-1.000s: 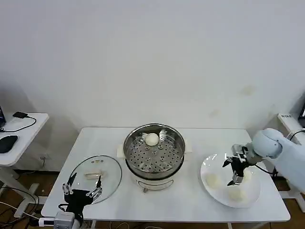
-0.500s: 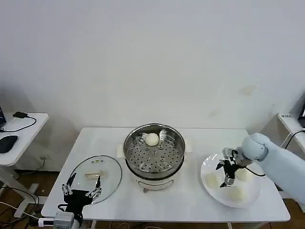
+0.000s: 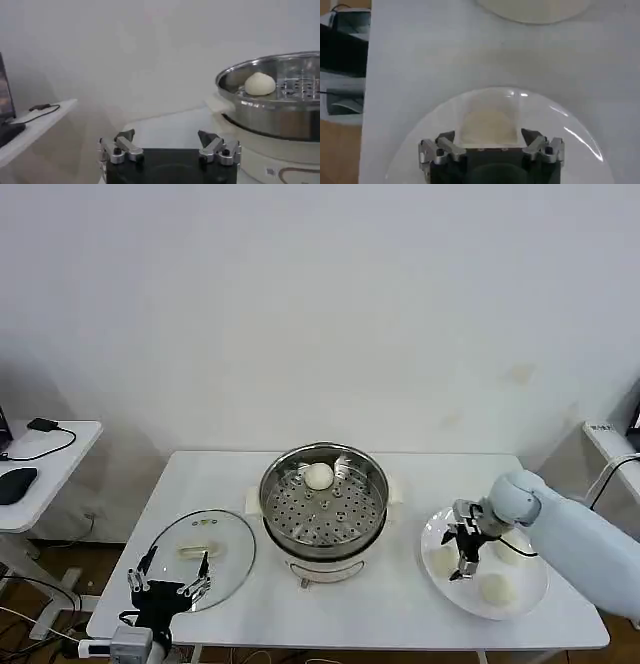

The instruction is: Take steamed baozi put them in steamer then cover it.

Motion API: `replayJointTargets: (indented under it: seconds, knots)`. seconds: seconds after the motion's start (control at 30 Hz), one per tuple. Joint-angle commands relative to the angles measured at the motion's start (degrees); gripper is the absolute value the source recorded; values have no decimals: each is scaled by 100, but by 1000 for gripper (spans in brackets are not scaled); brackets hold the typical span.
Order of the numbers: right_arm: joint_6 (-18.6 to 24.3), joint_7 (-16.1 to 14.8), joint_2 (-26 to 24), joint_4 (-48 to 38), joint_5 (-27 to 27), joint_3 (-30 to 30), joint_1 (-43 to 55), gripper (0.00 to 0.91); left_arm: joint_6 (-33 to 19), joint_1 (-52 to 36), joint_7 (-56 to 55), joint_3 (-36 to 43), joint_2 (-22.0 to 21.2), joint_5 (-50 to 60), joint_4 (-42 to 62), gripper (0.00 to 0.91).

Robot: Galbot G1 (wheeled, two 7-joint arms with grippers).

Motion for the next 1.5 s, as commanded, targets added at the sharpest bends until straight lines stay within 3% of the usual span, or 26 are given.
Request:
replayJointTargets:
  seconds: [0.03, 0.13, 0.2, 0.33, 0.77, 0.97, 1.07, 1.23, 1.5]
  knots:
    - [13, 3, 81, -74, -43, 4, -11, 907, 4, -7, 4, 3, 3, 2, 4, 907]
    - [5, 43, 97, -93, -52, -10, -19, 897, 5, -18, 3, 5, 0, 2, 25, 907]
    - [7, 35, 103, -92, -79, -14, -25, 776, 3, -13, 4, 7, -1, 4, 37, 907]
    - [19, 26, 67, -106, -65, -10, -4, 695, 2, -16, 3, 4, 0, 3, 40, 907]
    - [32, 28, -18, -104, 19, -18, 146, 685, 3, -95, 5, 24, -3, -5, 101, 907]
    - [-30, -36, -337, 168, 404, -229, 750, 685, 41, -176, 34, -20, -22, -41, 22, 907]
    - [-83, -73, -487, 274, 638, -460, 1260, 685, 38, -153, 33, -42, -20, -68, -31, 907]
    - [-177, -138, -694, 413, 1190, -1614, 2676, 685, 36, -130, 36, -109, 12, -77, -36, 907]
    - [-470, -90, -342, 505, 1915, -2314, 3763, 685, 11, -130, 0, -69, -47, -83, -1, 907]
